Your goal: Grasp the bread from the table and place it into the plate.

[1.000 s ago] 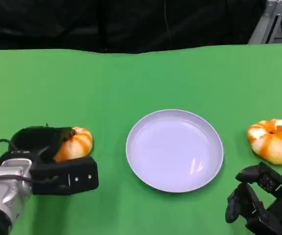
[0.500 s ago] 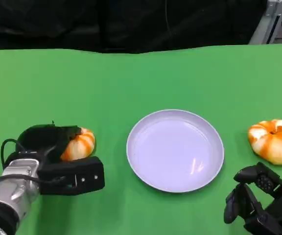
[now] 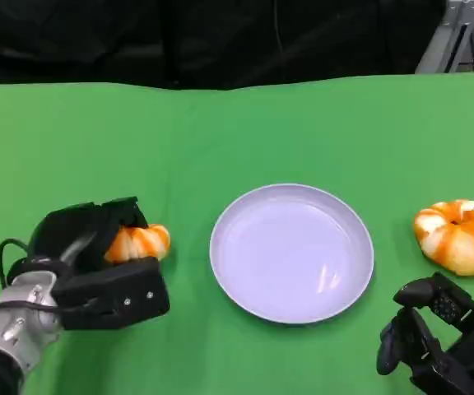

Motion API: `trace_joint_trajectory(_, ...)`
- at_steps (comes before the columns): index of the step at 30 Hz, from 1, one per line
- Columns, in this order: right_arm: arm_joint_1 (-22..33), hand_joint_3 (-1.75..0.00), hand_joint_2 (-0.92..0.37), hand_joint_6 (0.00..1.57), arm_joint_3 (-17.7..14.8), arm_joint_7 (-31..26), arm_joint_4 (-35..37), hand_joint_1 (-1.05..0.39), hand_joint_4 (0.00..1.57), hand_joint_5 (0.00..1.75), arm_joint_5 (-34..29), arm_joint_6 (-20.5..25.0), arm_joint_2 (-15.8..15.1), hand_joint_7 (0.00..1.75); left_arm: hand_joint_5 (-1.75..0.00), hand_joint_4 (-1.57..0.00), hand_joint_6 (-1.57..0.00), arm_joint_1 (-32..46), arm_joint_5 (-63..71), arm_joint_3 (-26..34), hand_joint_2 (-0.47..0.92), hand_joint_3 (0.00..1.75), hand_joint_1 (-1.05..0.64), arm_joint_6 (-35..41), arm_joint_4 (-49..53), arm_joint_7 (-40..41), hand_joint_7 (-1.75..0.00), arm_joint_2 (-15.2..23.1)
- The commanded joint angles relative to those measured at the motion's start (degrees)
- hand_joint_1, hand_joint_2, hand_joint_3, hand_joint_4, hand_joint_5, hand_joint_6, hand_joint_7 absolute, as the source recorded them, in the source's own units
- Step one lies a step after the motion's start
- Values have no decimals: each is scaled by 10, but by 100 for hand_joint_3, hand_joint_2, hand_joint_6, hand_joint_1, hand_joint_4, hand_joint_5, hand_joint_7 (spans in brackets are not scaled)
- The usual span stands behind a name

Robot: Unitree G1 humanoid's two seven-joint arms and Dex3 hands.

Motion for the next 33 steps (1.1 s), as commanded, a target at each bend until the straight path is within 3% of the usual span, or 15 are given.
trace_joint_trajectory(1,3,-107,-57,81,-7,-1,-9,-16,84,175,7,4,-8,143,-175,-75,-56,3,-8,15,68,77,-5,-8,-27,16,-175,26)
trace_joint_trajectory(4,5,-105,-57,81,-6,-3,-12,-16,84,175,4,3,-8,143,-175,-73,-54,4,-9,22,72,68,-4,-9,-64,18,-175,32)
trace_joint_trajectory(10,5,-102,-58,82,-6,-4,-12,-16,84,175,2,2,-8,142,-175,-72,-54,12,-8,31,72,68,-1,-14,-103,19,-175,35)
trace_joint_trajectory(11,5,-102,-59,82,-7,-2,-12,-16,84,175,4,2,-9,142,-175,-72,-54,14,-9,32,72,68,-1,-21,-151,9,-175,35)
trace_joint_trajectory(14,5,-100,-60,81,-9,0,-10,-15,83,175,5,2,-10,142,-175,-77,-70,23,-7,31,68,77,-3,-22,-263,-15,-168,29)
trace_joint_trajectory(20,6,-100,-60,82,-8,-6,-15,-15,83,175,3,6,-9,143,-175,-75,-71,38,-4,18,58,93,-9,-2,-367,-69,-166,5)
trace_joint_trajectory(26,5,-102,-59,82,-7,-3,-13,-15,84,174,5,1,-7,142,-175,-75,-70,46,19,0,57,95,-6,16,-401,-88,-166,-24)
trace_joint_trajectory(30,5,-103,-59,82,-5,-4,-12,-15,84,174,3,-2,-4,142,-175,-74,-72,46,34,-24,63,75,-5,20,-399,-91,-161,-51)
trace_joint_trajectory(33,4,-104,-59,82,-4,-2,-11,-14,84,173,2,-4,-5,142,-175,-76,-74,39,48,-42,67,72,-6,11,-361,-69,-160,-74)
